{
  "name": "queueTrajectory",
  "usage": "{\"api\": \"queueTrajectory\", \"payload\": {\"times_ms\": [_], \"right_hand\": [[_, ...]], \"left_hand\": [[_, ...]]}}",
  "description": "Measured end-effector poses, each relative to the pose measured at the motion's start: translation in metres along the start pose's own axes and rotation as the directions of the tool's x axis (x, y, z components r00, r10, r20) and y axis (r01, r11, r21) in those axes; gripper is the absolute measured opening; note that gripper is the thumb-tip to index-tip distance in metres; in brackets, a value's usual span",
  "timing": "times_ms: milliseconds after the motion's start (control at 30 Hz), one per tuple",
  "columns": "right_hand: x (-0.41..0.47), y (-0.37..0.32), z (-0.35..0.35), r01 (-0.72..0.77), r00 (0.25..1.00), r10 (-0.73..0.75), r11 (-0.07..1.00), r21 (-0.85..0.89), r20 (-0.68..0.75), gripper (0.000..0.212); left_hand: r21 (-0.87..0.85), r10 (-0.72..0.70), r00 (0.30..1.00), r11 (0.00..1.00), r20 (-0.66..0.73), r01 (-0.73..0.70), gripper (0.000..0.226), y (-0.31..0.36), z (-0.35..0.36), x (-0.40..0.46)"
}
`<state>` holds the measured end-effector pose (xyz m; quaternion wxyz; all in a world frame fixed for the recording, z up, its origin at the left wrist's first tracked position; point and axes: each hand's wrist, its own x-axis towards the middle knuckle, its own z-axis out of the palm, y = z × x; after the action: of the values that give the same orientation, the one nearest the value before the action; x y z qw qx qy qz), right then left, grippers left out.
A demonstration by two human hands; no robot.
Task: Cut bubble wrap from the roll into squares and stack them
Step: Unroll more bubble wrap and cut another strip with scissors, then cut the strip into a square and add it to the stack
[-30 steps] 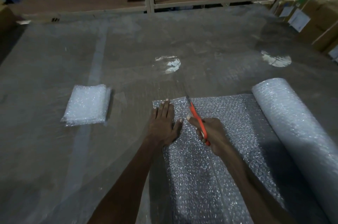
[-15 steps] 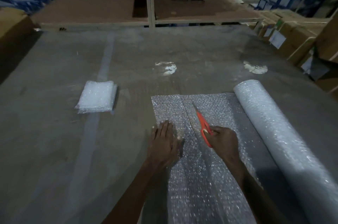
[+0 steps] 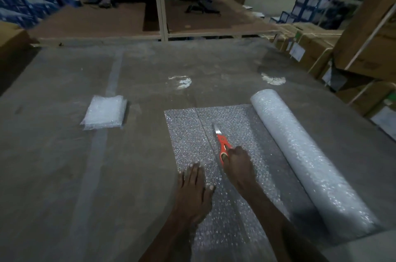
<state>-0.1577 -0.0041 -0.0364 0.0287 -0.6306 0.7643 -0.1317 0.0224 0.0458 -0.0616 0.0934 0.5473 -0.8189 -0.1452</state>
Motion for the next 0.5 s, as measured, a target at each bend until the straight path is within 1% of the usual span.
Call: {"api": "queueTrajectory", "payload": {"times_ms": [67,167,200,267,300,367,400,467,500], "right_hand": [[-0.006,0.005,0.007,0.059,0.998,-0.059,0.995,-0.086,0.004,0.020],[-0.010,0.010,0.007,0.189,0.979,-0.198,0.970,-0.153,-0.042,0.014],[-0.010,0.009,0.003,0.184,0.979,-0.193,0.976,-0.117,-0.072,0.015],[-0.013,0.009,0.001,0.183,0.970,-0.179,0.983,0.011,-0.165,0.018],[-0.016,0.008,0.002,0.223,0.956,-0.210,0.974,0.046,-0.203,0.023],[-0.023,0.004,0.008,0.314,0.934,-0.293,0.946,0.079,-0.202,0.036],[-0.029,-0.001,0.010,0.344,0.928,-0.321,0.933,0.105,-0.188,0.038],[-0.041,-0.015,0.015,0.412,0.905,-0.388,0.902,0.133,-0.173,0.037],[-0.048,-0.023,0.020,0.460,0.882,-0.436,0.879,0.127,-0.180,0.035]], "left_hand": [[0.026,-0.001,1.000,1.000,0.012,0.001,0.070,0.000,0.000,0.000],[0.063,-0.010,1.000,0.998,0.015,0.009,0.072,-0.001,-0.002,-0.002],[0.066,-0.022,0.999,0.998,0.025,0.020,0.073,-0.003,-0.002,-0.003],[0.098,-0.058,0.998,0.994,0.029,0.055,0.072,-0.008,-0.003,-0.009],[0.122,-0.079,0.997,0.990,0.024,0.075,0.070,-0.012,-0.004,-0.012],[0.165,-0.121,0.992,0.980,0.040,0.113,0.069,-0.020,-0.007,-0.018],[0.179,-0.128,0.991,0.977,0.047,0.117,0.069,-0.024,-0.009,-0.021],[0.211,-0.142,0.989,0.969,0.050,0.129,0.068,-0.033,-0.018,-0.026],[0.231,-0.148,0.987,0.964,0.061,0.131,0.067,-0.037,-0.022,-0.027]]}}
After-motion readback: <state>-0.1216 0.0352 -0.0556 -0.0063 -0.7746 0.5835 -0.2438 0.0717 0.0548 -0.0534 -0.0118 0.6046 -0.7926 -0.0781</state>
